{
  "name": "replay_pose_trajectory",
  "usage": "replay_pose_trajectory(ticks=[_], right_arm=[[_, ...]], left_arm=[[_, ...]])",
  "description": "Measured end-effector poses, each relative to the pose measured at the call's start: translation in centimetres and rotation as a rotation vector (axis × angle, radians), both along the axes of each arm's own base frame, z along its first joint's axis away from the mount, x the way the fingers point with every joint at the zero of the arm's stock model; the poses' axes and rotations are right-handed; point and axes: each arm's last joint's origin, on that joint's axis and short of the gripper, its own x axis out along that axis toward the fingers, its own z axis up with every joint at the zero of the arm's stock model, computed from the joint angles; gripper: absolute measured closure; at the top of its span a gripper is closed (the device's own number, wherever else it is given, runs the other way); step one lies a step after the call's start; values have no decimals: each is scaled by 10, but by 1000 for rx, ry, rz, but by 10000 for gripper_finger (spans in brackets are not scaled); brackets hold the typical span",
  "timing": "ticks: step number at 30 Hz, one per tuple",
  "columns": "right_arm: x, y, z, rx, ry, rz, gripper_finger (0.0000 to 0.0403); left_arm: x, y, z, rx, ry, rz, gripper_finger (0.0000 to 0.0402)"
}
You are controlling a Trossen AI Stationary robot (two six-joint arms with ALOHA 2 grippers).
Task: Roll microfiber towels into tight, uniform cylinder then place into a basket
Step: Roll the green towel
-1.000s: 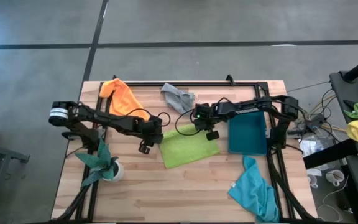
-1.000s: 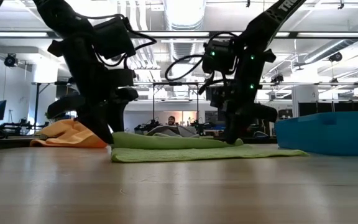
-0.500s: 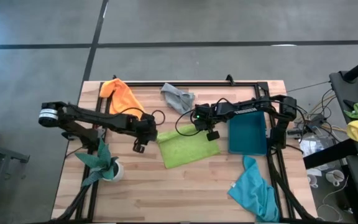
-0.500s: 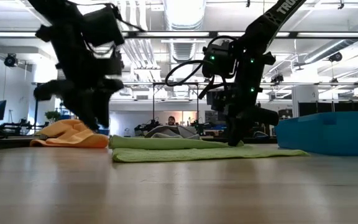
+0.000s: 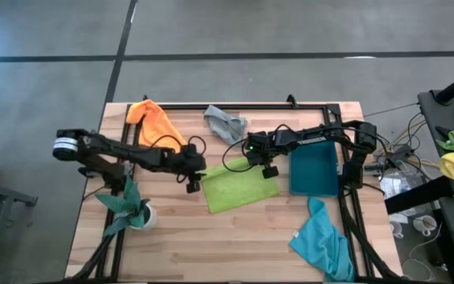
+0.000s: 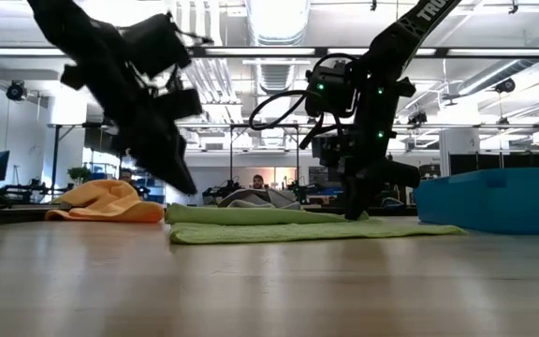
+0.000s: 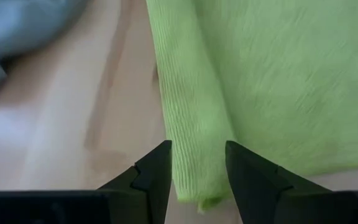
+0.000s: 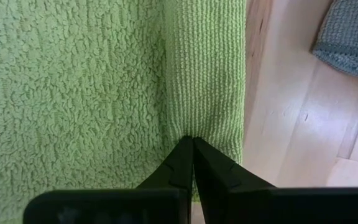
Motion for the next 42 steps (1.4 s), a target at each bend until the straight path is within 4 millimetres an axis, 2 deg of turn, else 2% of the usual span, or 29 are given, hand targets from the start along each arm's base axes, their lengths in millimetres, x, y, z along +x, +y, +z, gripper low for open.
replay_pose_trajectory(ticks=[4,9,14,18,21,24,26,29,36,42], right_arm=[[0,1,0,1,-1,2,394],[0,1,0,14,-6,-47,394],[-6,2,7,24,36,-47,394],[-5,2,21,12,3,-29,394],[3,1,34,25,-92,-72,394],[18,1,42,137,-275,-137,394],[28,4,40,162,-364,-134,394],[38,7,25,162,-385,-116,394],[38,8,-8,180,-275,-149,394],[41,8,-3,170,-291,-130,393]], left_arm=[[4,1,-23,39,100,-29,267],[8,1,-37,71,161,-70,267],[6,1,-27,76,126,-71,267],[0,1,-20,79,135,-78,267],[-1,1,-17,79,127,-77,267],[-1,1,-17,79,124,-77,267],[-1,1,-17,84,123,-83,267],[-1,1,-17,104,141,-113,267],[-2,1,-15,125,159,-128,267],[-7,1,0,134,139,-120,267]])
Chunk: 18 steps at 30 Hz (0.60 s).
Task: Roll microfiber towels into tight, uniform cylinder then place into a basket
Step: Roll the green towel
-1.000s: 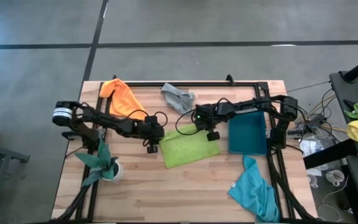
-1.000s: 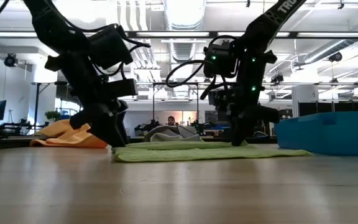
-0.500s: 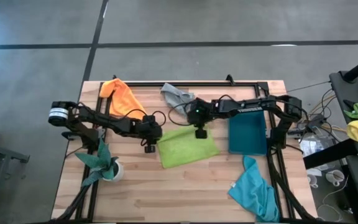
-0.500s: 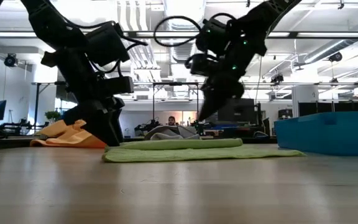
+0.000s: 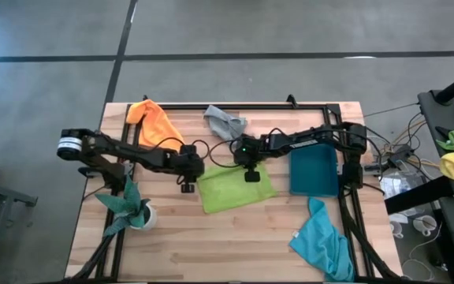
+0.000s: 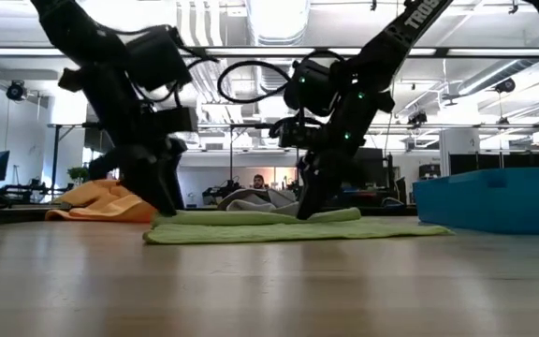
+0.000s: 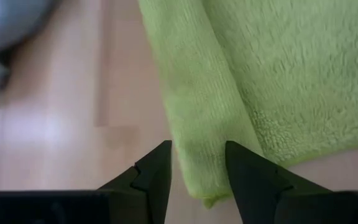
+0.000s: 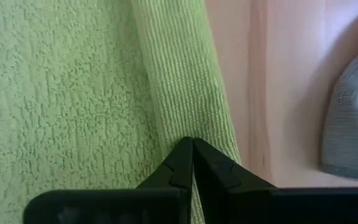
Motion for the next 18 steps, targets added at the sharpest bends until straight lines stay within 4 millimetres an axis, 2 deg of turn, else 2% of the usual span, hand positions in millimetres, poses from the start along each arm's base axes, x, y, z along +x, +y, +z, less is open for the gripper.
replay_pose_trajectory(ticks=[4,8,10,13,15,18], right_arm=[[0,0,29,-6,-37,-1,379],[-12,-9,52,-2,-28,-34,340],[-20,-21,58,-2,-17,-69,314],[-31,-35,58,-21,21,-75,277],[-33,-39,58,-35,27,-60,256],[-31,-37,58,-48,23,-25,236]], left_arm=[[-5,2,19,-4,-25,32,267],[-8,12,27,-209,-106,133,266],[-10,15,23,-301,-93,161,259],[-10,14,16,-321,-49,144,235],[-8,9,14,-303,-37,102,213],[-8,-2,10,-176,-3,62,185]])
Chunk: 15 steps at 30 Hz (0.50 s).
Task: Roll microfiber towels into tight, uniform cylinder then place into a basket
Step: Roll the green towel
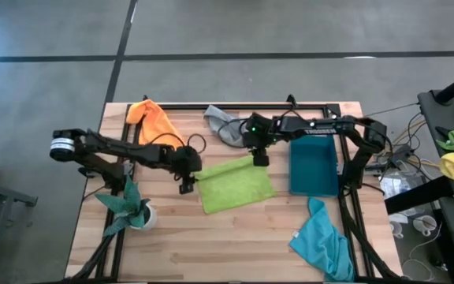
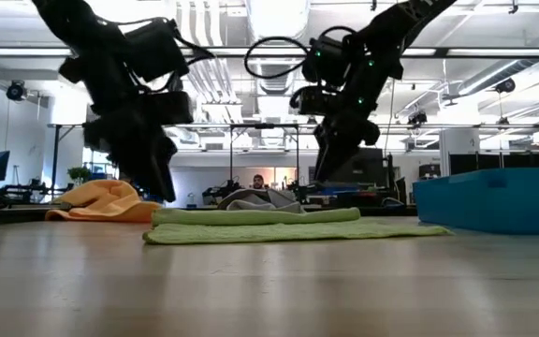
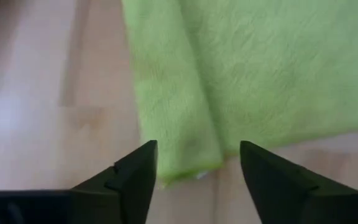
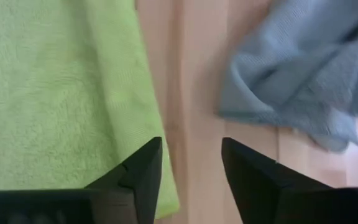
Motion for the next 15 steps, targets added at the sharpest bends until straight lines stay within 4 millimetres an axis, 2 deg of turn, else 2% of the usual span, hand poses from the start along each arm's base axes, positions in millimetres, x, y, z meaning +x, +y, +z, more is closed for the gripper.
replay_pose_trajectory(ticks=[4,9,15], right_arm=[[4,13,-1,39,0,1,226],[14,66,-1,80,-48,167,237],[26,113,-24,136,-91,187,260]], left_arm=[[2,-11,-2,151,-3,9,172],[4,-12,-1,161,-42,20,171],[5,-17,-3,155,-86,-1,171]])
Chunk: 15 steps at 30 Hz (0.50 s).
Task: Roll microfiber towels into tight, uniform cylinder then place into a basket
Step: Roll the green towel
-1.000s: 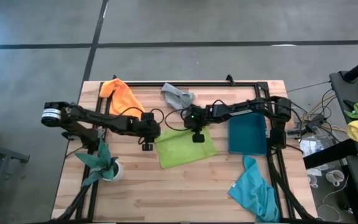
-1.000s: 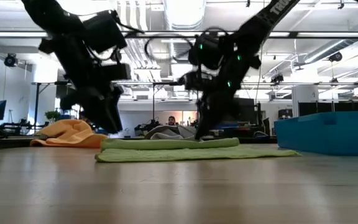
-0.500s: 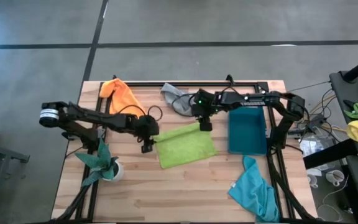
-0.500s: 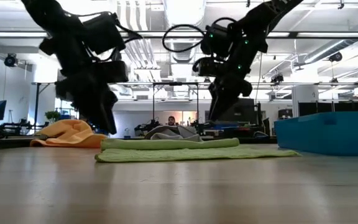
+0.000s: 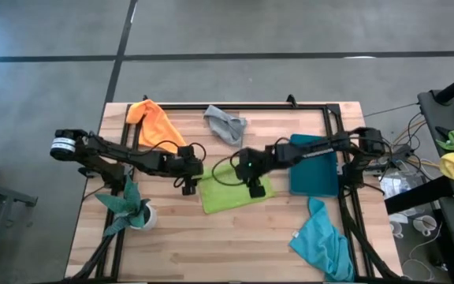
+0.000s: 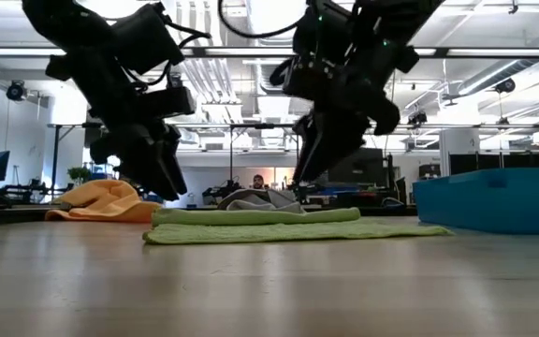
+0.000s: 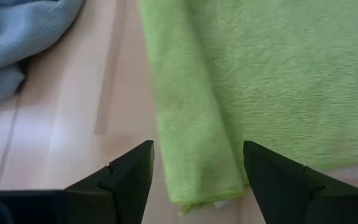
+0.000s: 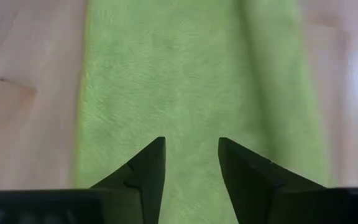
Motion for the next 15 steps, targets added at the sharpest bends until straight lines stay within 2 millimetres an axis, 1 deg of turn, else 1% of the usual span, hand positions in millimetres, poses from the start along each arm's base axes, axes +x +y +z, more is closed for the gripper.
replay_pose_trajectory(ticks=[3,6,11,15], right_arm=[[7,21,-13,1,-3,20,270],[13,35,-27,-3,23,20,275],[20,48,-46,11,59,-5,276],[25,51,-51,37,65,-35,276]], left_arm=[[-1,-6,-4,19,-15,-44,171],[-7,-5,-11,46,-1,-23,171],[-12,-4,-19,83,-3,0,171],[-11,-4,-19,80,-39,-6,171]])
